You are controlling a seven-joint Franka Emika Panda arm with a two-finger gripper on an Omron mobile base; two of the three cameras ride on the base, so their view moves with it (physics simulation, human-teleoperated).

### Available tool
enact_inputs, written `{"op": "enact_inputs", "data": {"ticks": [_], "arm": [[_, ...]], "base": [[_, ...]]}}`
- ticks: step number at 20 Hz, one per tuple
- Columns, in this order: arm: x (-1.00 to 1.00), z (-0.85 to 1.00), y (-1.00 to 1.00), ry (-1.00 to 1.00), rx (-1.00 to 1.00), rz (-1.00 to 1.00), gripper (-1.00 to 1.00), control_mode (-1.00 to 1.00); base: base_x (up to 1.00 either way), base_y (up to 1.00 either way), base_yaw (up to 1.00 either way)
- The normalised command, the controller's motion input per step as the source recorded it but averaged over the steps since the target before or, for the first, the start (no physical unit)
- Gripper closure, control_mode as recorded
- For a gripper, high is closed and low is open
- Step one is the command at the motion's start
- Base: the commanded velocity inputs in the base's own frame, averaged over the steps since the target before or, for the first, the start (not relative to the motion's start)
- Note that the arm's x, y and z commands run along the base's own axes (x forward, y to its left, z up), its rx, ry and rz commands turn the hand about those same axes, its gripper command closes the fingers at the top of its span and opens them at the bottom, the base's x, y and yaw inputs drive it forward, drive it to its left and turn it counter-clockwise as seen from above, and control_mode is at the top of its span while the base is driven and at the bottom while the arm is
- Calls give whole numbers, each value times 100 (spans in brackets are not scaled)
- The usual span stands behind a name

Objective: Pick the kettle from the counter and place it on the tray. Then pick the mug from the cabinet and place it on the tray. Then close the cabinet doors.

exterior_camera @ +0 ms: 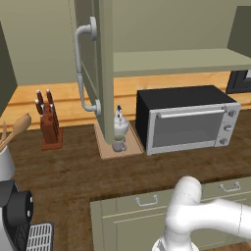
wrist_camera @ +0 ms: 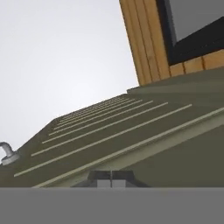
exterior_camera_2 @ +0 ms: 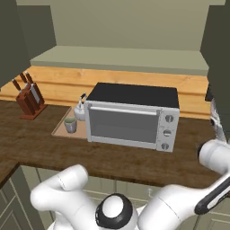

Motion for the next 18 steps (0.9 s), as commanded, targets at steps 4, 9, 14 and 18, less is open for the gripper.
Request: {"op": "enact_inputs", "data": {"ticks": [4,9,14,18], "arm": [[-58,68,96,-8,-22,-8,100,-100],[-48,74,100,-9,-21,-10,100,-100],[-31,68,93,0,-18,-12,100,-100],[-10,63,80,0,-13,-12,100,-100]], "base": [[0,0,0],[0,0,0],[0,0,0],[0,0,0]]}}
